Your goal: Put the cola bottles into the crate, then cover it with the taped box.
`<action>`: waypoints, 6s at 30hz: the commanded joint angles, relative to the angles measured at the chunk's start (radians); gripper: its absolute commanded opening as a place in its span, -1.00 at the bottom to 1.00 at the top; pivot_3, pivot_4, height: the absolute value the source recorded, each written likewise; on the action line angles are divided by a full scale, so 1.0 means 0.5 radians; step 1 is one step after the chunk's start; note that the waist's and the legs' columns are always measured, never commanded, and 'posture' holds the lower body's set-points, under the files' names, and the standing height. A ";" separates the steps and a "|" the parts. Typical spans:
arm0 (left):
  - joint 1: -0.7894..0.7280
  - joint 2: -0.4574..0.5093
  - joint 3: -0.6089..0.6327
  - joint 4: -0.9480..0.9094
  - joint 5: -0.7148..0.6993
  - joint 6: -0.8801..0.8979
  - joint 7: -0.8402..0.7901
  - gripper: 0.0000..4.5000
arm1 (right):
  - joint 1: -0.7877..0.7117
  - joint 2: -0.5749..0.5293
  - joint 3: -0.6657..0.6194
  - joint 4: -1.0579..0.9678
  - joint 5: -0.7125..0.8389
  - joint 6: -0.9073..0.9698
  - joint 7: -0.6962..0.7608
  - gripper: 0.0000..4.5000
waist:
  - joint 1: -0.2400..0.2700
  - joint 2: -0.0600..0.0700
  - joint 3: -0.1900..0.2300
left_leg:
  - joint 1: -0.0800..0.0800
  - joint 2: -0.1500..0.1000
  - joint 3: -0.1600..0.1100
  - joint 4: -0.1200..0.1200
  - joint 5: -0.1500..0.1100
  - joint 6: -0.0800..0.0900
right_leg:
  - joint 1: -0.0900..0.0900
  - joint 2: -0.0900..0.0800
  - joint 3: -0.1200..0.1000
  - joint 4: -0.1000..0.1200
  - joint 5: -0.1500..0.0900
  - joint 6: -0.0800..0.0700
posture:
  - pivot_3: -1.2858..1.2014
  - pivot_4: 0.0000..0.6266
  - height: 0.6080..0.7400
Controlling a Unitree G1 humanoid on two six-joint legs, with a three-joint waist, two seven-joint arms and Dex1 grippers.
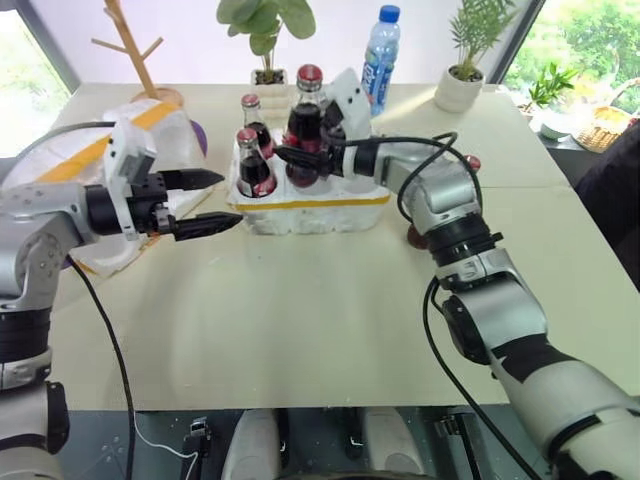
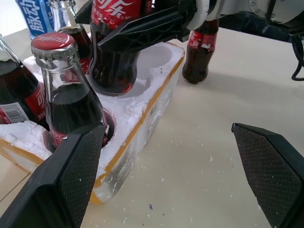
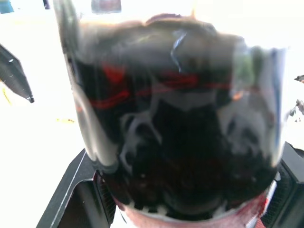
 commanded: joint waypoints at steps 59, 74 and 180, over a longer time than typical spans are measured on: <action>-0.557 -0.382 -0.422 0.385 0.183 -0.280 -0.371 1.00 | 1.892 -0.595 -1.309 -2.375 0.645 1.324 -0.708 0.98 | 0.006 -0.002 -0.002 | 0.013 -0.001 -0.008 0.000 -0.003 0.005 | 0.011 0.008 0.004 0.000 -0.001 0.000 | 0.03 -0.52 1.00; -0.545 -0.338 -0.389 0.268 0.165 -0.205 -0.322 1.00 | 1.657 -0.470 -0.874 -1.676 0.394 0.645 -0.717 0.98 | 0.005 -0.002 -0.002 | 0.012 -0.001 -0.007 0.000 -0.003 0.005 | 0.011 0.008 0.004 -0.001 -0.001 0.000 | 0.03 -0.52 1.00; -1.004 0.672 -0.790 2.750 1.895 -1.369 -0.571 0.60 | 0.952 -1.266 -0.905 -1.998 1.459 1.169 0.184 1.00 | 0.009 -0.006 0.002 | 0.017 0.002 0.021 -0.015 -0.003 0.005 | 0.002 -0.003 0.001 0.002 -0.004 -0.006 | 0.03 -0.52 1.00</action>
